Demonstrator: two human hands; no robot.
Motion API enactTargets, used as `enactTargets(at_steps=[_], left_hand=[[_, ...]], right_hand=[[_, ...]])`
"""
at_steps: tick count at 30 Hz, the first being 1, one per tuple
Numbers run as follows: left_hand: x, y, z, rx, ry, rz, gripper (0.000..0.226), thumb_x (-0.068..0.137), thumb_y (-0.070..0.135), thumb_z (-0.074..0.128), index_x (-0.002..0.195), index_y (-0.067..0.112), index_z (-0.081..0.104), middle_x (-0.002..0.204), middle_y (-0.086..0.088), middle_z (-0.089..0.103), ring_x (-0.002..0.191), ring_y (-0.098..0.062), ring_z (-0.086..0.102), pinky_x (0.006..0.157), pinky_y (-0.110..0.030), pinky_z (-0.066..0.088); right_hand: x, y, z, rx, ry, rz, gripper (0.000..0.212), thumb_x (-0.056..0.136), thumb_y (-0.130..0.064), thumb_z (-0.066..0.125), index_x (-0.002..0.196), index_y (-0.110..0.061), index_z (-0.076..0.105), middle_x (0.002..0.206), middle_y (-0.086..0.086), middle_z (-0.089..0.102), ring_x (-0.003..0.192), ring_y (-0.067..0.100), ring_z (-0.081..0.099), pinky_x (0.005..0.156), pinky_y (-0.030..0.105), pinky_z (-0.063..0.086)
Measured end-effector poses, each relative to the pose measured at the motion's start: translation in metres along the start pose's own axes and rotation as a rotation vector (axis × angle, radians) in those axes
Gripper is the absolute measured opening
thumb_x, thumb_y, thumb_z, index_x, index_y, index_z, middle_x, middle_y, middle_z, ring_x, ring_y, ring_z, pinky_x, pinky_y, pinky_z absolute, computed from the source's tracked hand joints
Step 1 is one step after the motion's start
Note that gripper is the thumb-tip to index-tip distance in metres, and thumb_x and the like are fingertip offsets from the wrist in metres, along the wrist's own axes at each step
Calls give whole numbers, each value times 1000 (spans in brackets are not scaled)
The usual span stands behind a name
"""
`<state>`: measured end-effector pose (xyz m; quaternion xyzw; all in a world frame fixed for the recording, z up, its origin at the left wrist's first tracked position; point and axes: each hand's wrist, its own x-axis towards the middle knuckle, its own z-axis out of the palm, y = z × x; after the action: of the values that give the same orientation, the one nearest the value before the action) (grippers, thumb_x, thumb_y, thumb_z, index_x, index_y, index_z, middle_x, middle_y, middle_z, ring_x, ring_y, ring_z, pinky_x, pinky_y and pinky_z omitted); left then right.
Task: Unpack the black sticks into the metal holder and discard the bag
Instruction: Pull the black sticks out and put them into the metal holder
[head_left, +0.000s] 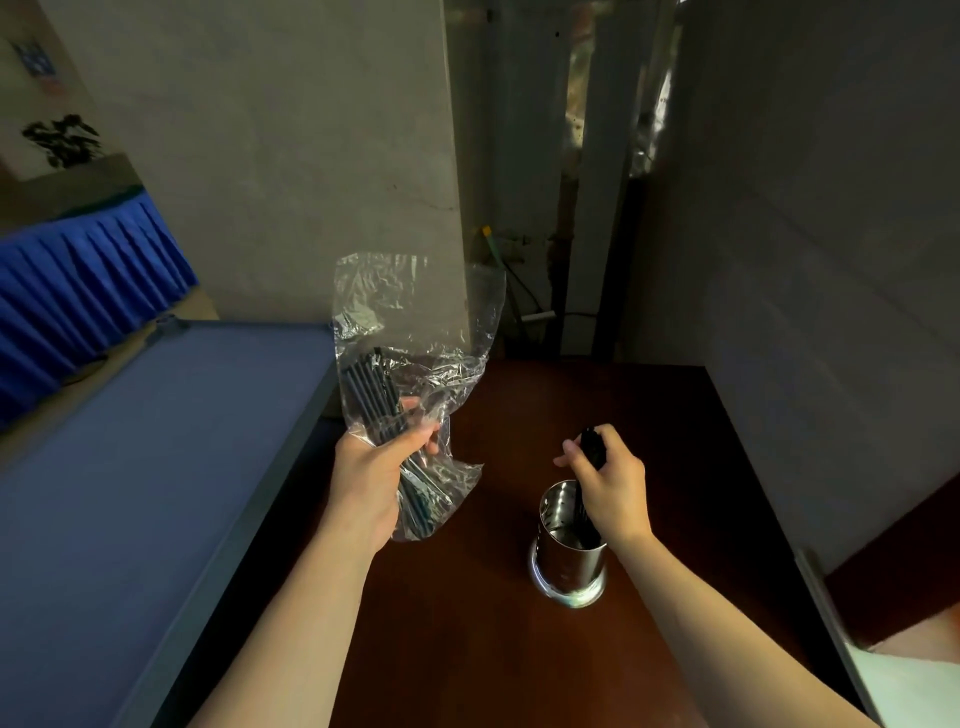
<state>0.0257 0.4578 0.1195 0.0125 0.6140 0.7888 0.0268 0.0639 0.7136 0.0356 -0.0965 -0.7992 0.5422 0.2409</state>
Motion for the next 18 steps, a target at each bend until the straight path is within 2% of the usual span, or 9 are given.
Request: enactTargets(at_steps=[2,4,7,10,12,13,16,18], left_hand=[[1,-1,-2,4,7,15,22,81,4,80,97,18,75,83,-4,72,65,-18,66,88,-39,50],[1,-1,-3,11,7,35,22,81,3,79,98,17,75,83,-4,72,65,-19,66,85,-40,51],[3,-2,-6,14,17,51,23,80,3,79,98,17,76,83,-7,73,65,-20,65,83,-40,50],[5,-3,-10,15,26,62,23,78,5,81,96,19,77,83,-6,73,65,-20,66,81,-40,50],[5,-4,-10,16,29,69,23,78,6,81,96,19,77,82,-6,73,65,-20,66,79,-39,50],[5,-4,-10,13,32,70,24,77,6,81,97,19,77,82,-6,73,65,-20,66,79,-39,50],[6,-5,-10,4,41,57,28,76,9,84,102,14,75,85,-9,71,65,-20,66,83,-41,48],[6,-6,-8,12,33,55,27,79,6,83,104,12,74,86,-11,70,65,-20,66,85,-39,49]], right_hand=[[-5,12,1,-23,-29,31,18,95,-27,68,84,-33,55,81,-3,75,78,9,74,65,26,58],[-9,20,2,-71,-59,50,17,95,-31,68,84,-32,55,78,5,73,72,19,72,63,39,58],[-12,28,5,-134,-97,51,18,95,-34,67,84,-33,53,76,4,69,69,22,68,64,47,56],[-12,36,7,-239,-123,11,11,95,-34,66,95,-31,55,87,-2,63,82,22,62,80,50,54],[-14,40,7,-265,-141,-11,19,96,-31,66,110,-31,53,90,-7,62,87,16,60,89,50,52],[-16,41,7,-258,-155,-4,25,96,-31,65,116,-34,50,89,-9,62,88,16,60,89,49,52],[-22,42,7,-240,-175,58,39,95,-29,66,125,-41,42,91,-5,61,96,31,62,82,46,57],[-23,44,7,-247,-168,63,42,94,-27,68,124,-42,43,81,-7,61,91,32,62,78,47,58]])
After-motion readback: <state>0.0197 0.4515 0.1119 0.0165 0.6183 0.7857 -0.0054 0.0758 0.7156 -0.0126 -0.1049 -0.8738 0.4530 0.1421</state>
